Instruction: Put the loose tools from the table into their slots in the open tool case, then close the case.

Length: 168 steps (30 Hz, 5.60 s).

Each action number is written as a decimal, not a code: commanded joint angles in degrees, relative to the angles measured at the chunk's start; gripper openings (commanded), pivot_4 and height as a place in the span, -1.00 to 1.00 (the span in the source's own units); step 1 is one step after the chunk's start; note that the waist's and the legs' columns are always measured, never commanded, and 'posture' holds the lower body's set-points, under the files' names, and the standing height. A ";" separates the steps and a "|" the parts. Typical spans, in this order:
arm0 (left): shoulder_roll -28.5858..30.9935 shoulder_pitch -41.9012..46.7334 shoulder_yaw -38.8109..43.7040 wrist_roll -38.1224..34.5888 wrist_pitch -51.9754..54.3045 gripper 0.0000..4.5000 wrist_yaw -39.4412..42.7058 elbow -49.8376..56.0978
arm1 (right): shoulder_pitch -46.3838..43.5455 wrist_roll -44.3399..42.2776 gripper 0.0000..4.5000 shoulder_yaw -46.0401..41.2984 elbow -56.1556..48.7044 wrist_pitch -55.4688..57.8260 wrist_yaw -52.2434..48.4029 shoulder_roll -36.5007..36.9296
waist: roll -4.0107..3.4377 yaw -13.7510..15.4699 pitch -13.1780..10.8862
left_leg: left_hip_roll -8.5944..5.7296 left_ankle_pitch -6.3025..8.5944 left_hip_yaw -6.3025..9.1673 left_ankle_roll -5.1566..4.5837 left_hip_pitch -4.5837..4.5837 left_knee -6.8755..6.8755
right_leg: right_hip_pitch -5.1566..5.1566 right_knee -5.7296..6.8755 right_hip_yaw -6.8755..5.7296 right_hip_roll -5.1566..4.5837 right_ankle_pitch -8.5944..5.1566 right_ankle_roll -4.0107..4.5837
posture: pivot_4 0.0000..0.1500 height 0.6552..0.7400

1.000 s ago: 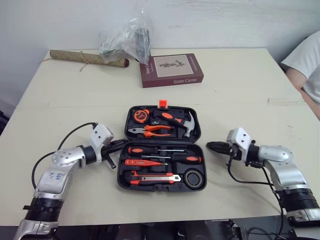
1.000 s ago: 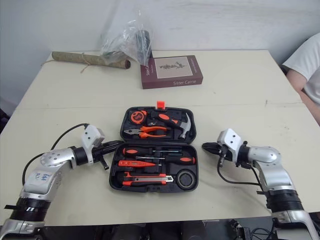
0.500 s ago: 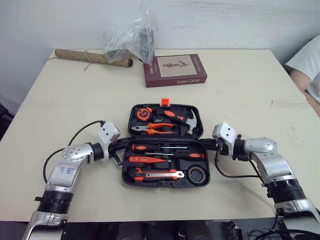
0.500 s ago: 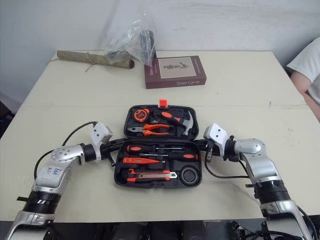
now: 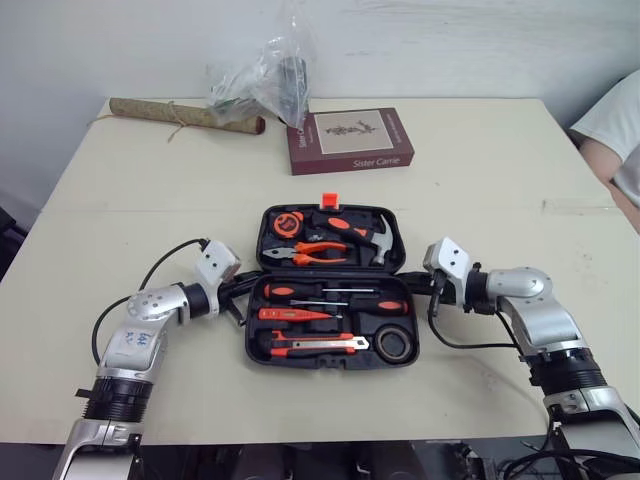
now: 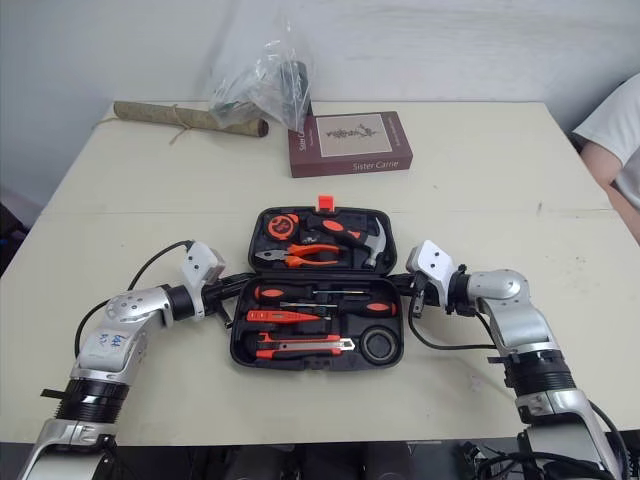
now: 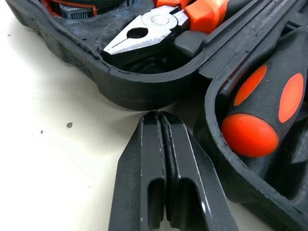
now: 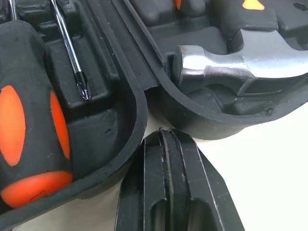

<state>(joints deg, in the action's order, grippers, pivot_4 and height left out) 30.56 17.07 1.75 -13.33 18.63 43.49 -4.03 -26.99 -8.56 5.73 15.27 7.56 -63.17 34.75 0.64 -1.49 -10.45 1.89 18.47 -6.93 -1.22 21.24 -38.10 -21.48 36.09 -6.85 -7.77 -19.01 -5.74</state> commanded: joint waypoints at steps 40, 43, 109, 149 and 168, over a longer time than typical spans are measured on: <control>2.30 25.73 2.69 -13.74 45.47 0.96 -16.17 -5.14 | -29.00 -13.33 1.00 -6.59 9.00 67.75 28.66 -4.02 | 0.02 -0.14 -0.05 | -0.22 -0.22 -0.04 0.01 1.09 -0.10 | -1.11 0.49 -0.34 0.24 0.05 -0.10 | 1.00 1.00; 2.15 25.65 2.47 -12.80 45.27 0.72 -16.56 -5.13 | -28.80 -13.43 0.77 -6.40 9.08 68.42 28.43 -3.86 | 0.02 -0.19 -0.05 | -0.23 -0.23 -0.05 0.00 1.07 -0.10 | -1.11 0.51 -0.33 0.24 0.05 -0.09 | 1.00 1.00; 14.62 -19.69 10.44 5.65 -60.85 0.28 4.78 -4.60 | 16.42 20.24 0.39 -4.90 9.41 -62.21 32.49 11.48 | 0.21 -0.16 -0.06 | -0.13 -0.12 -0.03 -0.05 -0.03 0.16 | -0.04 -0.08 -0.16 -0.38 0.01 0.01 | 1.00 1.00; 5.79 1.01 -2.71 -1.79 -12.48 -0.98 12.89 -3.22 | 11.85 2.09 -1.00 5.05 -12.12 -6.39 15.10 2.85 | 0.62 -0.44 -0.12 | 0.24 -0.22 0.00 0.12 -0.04 0.01 | -0.01 -0.07 -0.45 0.09 0.19 0.25 | 1.00 1.00; 0.41 1.98 6.19 -18.78 0.02 -0.98 5.68 18.36 | 11.62 -8.04 -1.00 -4.69 -17.71 -2.22 13.63 -0.15 | 0.45 1.34 -0.23 | 0.16 -0.22 0.19 0.09 0.26 0.01 | -0.03 -0.09 -0.28 0.07 0.22 0.20 | 1.00 1.00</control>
<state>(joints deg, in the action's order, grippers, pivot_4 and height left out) 30.57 16.72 11.50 -30.69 16.76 47.32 11.39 -15.83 -12.50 3.56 4.72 2.87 -48.20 33.62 1.09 -0.16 -10.67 2.03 18.25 -6.75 -1.13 21.49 -38.11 -21.48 36.01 -7.11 -7.67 -18.77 -5.58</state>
